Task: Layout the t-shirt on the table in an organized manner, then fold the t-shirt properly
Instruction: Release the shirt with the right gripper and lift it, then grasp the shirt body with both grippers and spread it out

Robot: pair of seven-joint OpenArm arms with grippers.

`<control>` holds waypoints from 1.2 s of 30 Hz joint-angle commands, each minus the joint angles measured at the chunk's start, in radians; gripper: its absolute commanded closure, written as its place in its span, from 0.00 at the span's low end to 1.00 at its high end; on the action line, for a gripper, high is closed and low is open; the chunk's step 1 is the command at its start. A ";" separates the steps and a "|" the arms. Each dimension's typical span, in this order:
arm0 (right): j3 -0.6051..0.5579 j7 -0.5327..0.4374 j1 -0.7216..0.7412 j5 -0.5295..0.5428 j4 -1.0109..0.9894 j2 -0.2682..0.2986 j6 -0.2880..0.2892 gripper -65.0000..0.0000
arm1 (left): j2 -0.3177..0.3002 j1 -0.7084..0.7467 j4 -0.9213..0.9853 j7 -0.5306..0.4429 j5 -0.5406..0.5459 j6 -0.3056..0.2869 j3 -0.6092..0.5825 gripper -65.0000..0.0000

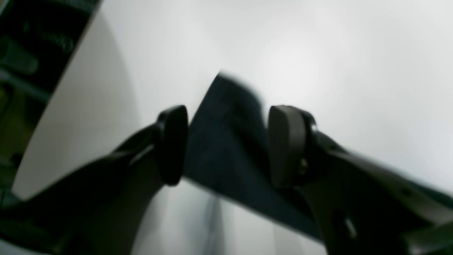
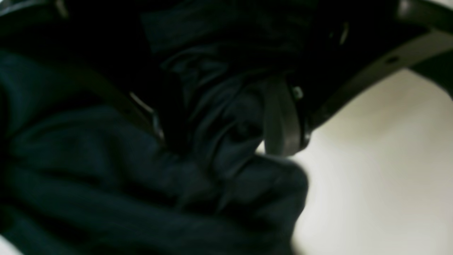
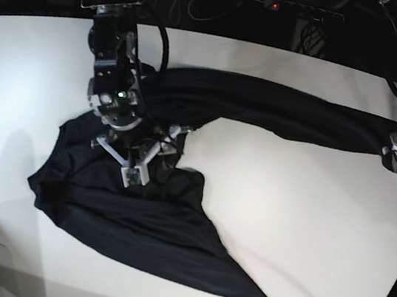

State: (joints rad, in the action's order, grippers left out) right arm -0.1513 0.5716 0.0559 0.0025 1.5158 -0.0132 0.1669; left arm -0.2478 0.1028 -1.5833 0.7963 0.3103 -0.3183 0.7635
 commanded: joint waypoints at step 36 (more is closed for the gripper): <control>0.177 -0.025 -0.304 0.000 0.249 0.143 -0.003 0.46 | 0.384 -0.346 0.426 -0.127 -0.006 0.012 -0.770 0.45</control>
State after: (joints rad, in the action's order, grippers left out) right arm 0.0238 0.5694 -0.2535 -0.0002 1.7416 0.1280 0.1631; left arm 0.1261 -0.2203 -1.1427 0.6910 0.2890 -0.2996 -0.0040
